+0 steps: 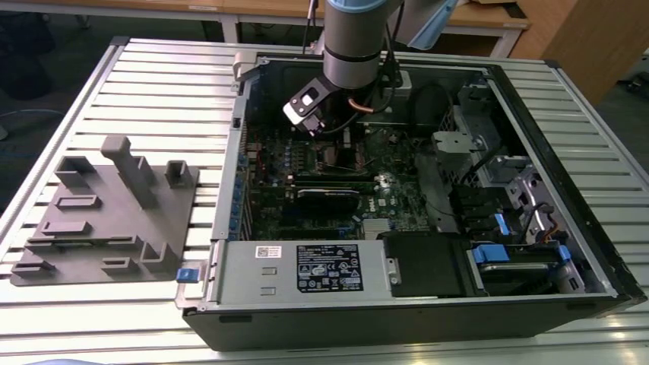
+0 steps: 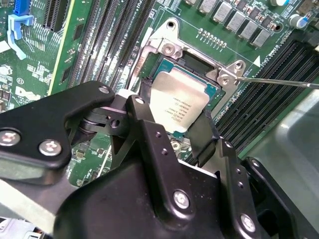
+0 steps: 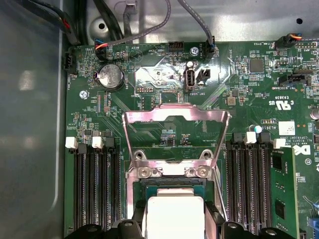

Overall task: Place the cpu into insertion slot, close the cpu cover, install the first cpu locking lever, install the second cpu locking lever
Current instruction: 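Place the cpu into insertion slot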

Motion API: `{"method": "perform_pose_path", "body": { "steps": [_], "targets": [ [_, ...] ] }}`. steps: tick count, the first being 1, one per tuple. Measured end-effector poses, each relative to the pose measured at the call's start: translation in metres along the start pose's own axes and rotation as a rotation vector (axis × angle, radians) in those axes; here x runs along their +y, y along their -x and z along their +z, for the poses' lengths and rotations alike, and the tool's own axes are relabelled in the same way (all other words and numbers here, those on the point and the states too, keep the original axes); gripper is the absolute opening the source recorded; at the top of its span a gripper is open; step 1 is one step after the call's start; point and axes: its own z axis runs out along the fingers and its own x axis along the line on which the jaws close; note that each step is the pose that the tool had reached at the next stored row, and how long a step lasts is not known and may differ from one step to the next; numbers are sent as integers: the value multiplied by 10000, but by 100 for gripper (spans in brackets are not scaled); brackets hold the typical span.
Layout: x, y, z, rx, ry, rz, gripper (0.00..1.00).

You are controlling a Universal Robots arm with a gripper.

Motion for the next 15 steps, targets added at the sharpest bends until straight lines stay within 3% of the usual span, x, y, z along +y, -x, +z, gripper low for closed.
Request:
{"method": "perform_pose_path", "body": {
  "steps": [15],
  "targets": [
    [-4,-25,3,-1,0,0,54]
  ]
}}
